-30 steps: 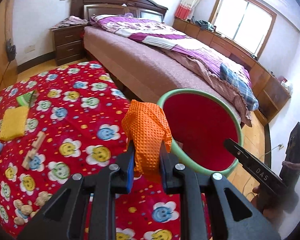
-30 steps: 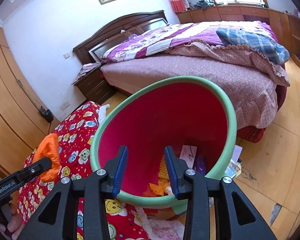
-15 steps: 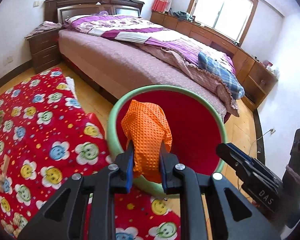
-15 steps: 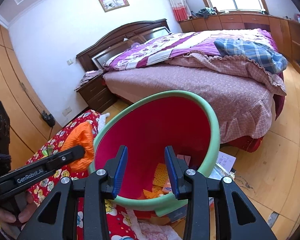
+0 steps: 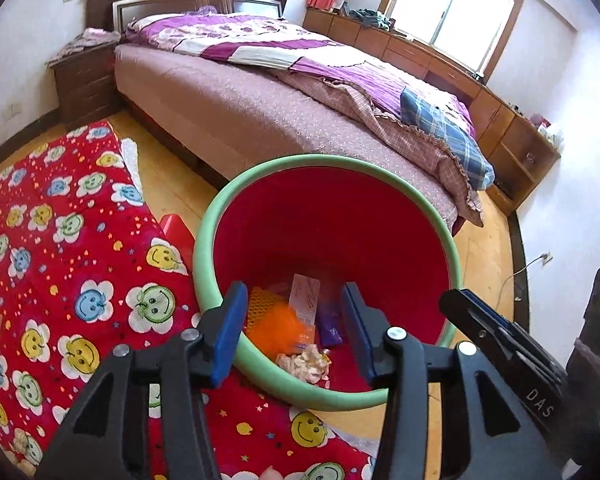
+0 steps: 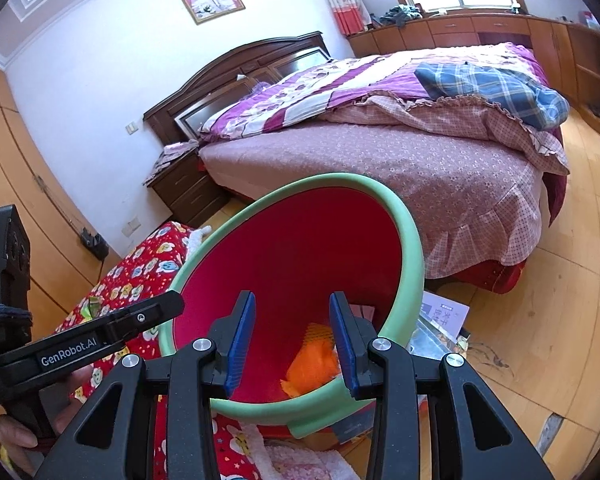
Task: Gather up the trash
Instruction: 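Move both open tools back over the bedspread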
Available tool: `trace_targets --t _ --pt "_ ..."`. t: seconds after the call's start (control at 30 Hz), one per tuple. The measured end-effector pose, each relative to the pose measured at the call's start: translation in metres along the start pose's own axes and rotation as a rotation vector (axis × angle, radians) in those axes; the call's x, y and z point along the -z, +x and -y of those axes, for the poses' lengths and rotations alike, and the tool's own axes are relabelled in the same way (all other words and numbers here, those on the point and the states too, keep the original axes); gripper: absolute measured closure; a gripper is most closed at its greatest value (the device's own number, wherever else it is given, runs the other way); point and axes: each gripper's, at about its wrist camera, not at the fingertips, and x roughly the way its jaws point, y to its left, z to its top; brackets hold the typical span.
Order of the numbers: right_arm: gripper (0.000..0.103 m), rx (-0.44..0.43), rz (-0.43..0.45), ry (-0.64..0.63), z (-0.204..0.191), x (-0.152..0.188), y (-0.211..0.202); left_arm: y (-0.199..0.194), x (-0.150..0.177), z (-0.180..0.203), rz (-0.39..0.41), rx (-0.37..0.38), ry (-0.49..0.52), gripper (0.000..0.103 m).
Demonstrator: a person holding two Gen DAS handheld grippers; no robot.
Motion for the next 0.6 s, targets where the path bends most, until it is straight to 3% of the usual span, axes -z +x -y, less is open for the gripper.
trace_targets --t 0.2,0.4,0.5,0.6 --pt "0.064 -0.001 -0.006 -0.001 -0.001 0.000 0.002 -0.007 0.003 -0.006 0.013 -0.002 -0.006 0.045" --pt "0.063 0.002 -0.009 -0.014 -0.006 0.000 0.001 -0.014 0.006 -0.012 0.011 -0.008 -0.028 0.044" --pt "0.051 0.007 -0.007 -0.016 -0.009 0.000 0.000 -0.018 0.009 -0.018 0.013 -0.023 -0.044 0.044" --pt "0.050 0.009 -0.007 -0.018 -0.010 0.000 -0.001 -0.024 0.011 -0.024 0.019 -0.035 -0.061 0.037"
